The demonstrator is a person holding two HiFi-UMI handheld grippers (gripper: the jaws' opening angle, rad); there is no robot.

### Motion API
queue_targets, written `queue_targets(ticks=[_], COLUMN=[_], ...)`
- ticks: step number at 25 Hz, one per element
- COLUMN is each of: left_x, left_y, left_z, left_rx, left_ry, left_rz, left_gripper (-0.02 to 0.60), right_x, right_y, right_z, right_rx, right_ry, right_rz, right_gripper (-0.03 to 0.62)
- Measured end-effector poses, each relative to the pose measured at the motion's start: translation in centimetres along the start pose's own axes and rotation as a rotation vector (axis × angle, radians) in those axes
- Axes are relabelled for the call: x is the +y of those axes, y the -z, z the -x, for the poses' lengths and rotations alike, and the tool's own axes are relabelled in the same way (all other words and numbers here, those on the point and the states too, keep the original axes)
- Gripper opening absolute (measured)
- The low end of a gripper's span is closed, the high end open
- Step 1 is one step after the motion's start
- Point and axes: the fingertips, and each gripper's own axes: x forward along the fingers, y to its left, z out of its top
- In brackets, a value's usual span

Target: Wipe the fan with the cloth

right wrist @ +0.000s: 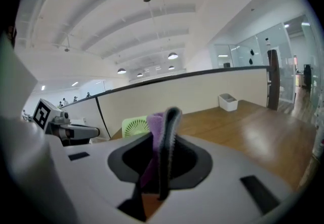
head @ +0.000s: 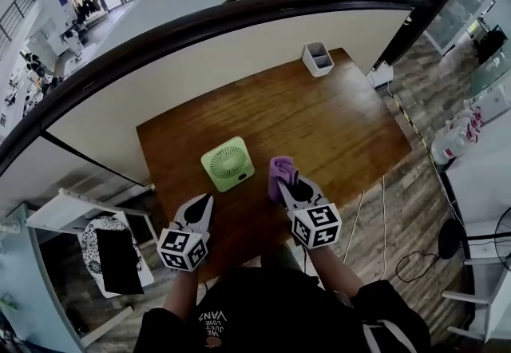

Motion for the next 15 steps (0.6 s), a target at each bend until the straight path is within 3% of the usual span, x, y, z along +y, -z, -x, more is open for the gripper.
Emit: queue_targets(ticks=[6, 15], left_x=[-1.4, -2.5], left_y=[-1.8, -1.7], left_z=[2.2, 5.1], left_rx=[-0.051, -0.084], left_ry=[0.023, 0.06], left_rz=[-0.042, -0.049], left_gripper=[0.011, 0.011], right_x=[1.8, 5.3], right_y=[-2.2, -0.8], right_z=[3.0, 5.6], right_rx=[-0.078, -0.079], right_ry=[0.018, 0.008], right_rz=[0.01, 0.016], right_gripper=[0.092, 0.092])
